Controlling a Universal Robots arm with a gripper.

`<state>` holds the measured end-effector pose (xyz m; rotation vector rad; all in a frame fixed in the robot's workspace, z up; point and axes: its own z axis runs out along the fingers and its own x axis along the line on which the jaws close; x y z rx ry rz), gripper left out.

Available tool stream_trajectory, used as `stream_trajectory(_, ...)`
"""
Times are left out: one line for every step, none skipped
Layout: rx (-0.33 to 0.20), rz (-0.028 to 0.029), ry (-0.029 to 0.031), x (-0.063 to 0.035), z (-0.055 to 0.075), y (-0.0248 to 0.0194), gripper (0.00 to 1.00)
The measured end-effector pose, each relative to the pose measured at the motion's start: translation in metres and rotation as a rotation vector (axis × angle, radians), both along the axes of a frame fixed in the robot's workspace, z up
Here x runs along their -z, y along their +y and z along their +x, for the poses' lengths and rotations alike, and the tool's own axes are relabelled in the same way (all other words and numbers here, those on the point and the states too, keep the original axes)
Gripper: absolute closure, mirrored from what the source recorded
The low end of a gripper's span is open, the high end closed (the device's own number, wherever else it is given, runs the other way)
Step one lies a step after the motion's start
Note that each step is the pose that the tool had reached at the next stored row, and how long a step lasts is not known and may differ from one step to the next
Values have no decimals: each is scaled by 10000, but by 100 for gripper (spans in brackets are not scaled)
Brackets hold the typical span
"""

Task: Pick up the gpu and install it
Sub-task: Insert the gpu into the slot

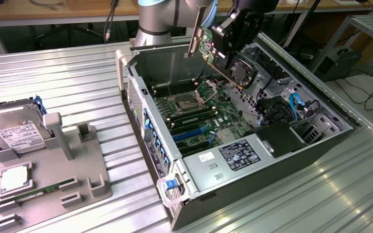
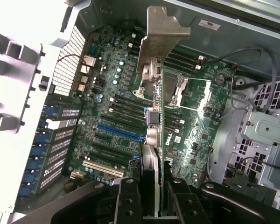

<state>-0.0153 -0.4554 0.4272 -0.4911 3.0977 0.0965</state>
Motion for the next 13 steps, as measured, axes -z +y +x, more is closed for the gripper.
stream_trajectory(-57,2,0,0,0,0,72)
stream_trajectory(-151,4,0,0,0,0,72)
stream_trajectory(-213,4,0,0,0,-1,72)
stream_trajectory(-274,5,1,0,0,-1,72)
stream_trajectory(-345,7,0,0,0,-1,72)
stream_trajectory(-422,8,0,0,0,-1,72)
stream_trajectory(-511,9,1,0,0,-1,72)
stream_trajectory(-579,13,0,0,0,-1,72)
stream_trajectory(-640,20,0,0,0,-1,72)
stream_trajectory(-699,26,0,0,0,-1,72)
stream_trajectory(-763,30,0,0,0,-1,72)
stream_trajectory(-830,33,0,0,0,-1,72)
stream_trajectory(-933,34,0,0,0,-1,72)
